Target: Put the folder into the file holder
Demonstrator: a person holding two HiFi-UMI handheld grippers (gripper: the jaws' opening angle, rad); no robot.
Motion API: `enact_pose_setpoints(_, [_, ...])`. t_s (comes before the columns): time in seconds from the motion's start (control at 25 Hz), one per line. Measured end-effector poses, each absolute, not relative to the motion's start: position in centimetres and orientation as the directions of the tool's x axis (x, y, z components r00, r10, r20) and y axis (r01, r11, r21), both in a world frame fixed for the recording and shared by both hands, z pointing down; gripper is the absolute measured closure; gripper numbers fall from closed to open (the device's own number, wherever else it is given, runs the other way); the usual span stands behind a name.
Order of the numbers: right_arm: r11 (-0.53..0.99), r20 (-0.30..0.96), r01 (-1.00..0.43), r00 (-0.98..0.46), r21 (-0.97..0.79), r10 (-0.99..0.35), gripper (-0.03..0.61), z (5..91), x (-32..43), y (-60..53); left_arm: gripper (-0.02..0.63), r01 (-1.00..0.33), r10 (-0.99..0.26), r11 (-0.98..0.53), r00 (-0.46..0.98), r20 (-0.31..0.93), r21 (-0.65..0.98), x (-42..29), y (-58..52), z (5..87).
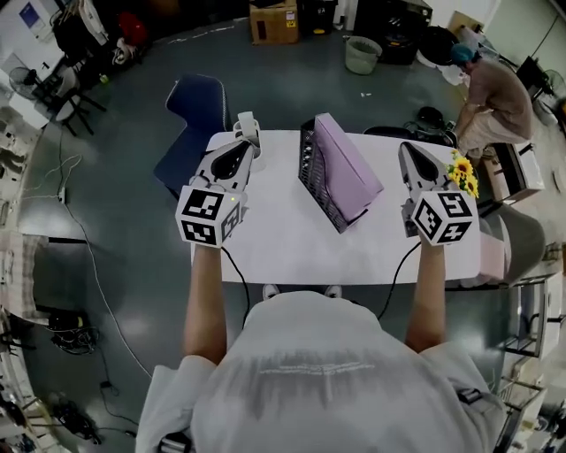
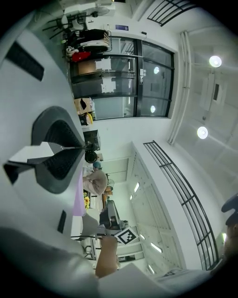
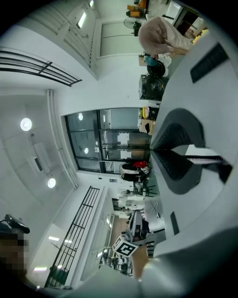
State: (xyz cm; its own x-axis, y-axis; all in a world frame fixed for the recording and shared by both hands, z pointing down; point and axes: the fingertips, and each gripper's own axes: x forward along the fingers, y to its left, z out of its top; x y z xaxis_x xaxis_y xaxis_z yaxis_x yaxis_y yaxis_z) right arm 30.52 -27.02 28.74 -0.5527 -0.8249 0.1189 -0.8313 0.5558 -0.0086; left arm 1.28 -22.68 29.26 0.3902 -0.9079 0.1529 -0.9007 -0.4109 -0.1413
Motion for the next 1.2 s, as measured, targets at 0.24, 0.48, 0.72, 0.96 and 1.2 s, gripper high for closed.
enact_pose_setpoints(0.24, [0.594,0.092,-0.804,-0.589,0.028,-0.803,0.554,27.0,28.6,-26.9,0.588,-0.900,-0.915,-0.402,0.388,0.111,-0.168,1.1,-21.8,27.2])
enact_pose_setpoints(0.48, [0.613,0.068,-0.787,-0.610,0.062,-0.790,0.554,25.1,27.4,-26.2,0.588,-0.890,-0.912,-0.411,0.403,0.078,-0.197,1.5,-20.9,25.2])
enact_pose_setpoints(0.72, [0.618,0.080,-0.782,-0.613,0.082,-0.786,0.554,25.4,27.3,-25.5,0.588,-0.886,-0.908,-0.418,0.414,0.067,-0.202,2.0,-20.2,24.8])
enact_pose_setpoints(0.96, [0.625,0.075,-0.775,-0.620,0.093,-0.781,0.554,24.9,26.7,-25.1,0.588,-0.888,-0.909,-0.417,0.412,0.071,-0.195,1.5,-19.7,24.9])
enact_pose_setpoints(1.2, [0.627,0.073,-0.773,-0.623,0.094,-0.779,0.554,24.9,26.2,-25.1,0.588,-0.889,-0.909,-0.417,0.410,0.077,-0.189,0.8,-19.6,25.2])
